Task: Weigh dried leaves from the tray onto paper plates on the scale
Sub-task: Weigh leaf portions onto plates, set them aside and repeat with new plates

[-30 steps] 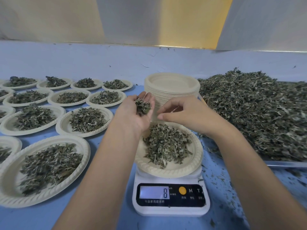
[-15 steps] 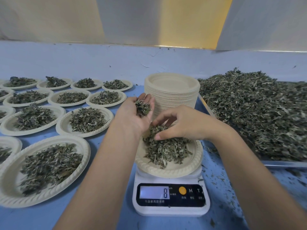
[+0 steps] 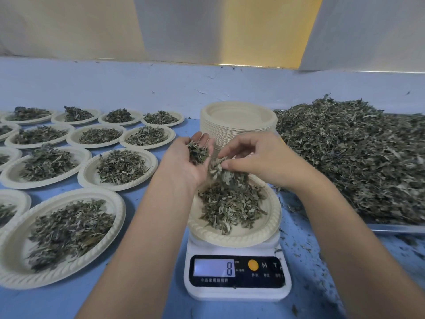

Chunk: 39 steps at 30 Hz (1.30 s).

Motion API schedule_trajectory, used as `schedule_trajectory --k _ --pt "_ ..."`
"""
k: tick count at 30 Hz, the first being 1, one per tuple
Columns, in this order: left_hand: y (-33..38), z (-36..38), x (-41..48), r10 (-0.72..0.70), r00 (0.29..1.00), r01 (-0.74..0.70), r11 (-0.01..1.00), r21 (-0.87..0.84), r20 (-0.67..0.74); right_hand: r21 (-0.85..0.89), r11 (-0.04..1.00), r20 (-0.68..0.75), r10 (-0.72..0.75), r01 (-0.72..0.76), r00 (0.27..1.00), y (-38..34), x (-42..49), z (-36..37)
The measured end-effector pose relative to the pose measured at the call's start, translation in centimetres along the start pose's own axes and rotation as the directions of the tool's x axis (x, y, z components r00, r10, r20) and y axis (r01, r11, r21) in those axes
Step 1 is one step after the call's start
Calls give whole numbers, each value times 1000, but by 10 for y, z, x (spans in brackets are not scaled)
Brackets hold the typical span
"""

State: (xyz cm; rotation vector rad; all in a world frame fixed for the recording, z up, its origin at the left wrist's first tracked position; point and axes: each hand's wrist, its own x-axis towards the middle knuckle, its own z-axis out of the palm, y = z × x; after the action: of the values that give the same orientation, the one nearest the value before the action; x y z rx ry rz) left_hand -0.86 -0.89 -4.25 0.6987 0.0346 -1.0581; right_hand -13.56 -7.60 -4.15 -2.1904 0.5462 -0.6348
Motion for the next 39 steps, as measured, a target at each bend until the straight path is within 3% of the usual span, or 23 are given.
schedule_trajectory --k 10,14,20,25,29,39 --pt "-12 5 -6 -28 999 31 986 161 -20 312 943 -246 -37 115 969 -10 1 -2" --pt "-21 11 -11 -58 998 46 968 245 40 197 973 -311 -53 119 949 -10 2 6" --pt "-25 13 -14 -83 988 53 973 223 129 54 996 -306 -47 67 951 -8 3 14" --pt "-25 15 -15 -42 996 14 948 318 80 30 998 -293 -45 57 955 -10 2 16" --pt "-27 13 -14 -33 997 14 962 273 66 14 998 -290 -55 62 955 -11 1 17" --pt "-19 10 -10 -78 996 71 990 119 54 192 978 -255 -25 76 967 -10 2 13"
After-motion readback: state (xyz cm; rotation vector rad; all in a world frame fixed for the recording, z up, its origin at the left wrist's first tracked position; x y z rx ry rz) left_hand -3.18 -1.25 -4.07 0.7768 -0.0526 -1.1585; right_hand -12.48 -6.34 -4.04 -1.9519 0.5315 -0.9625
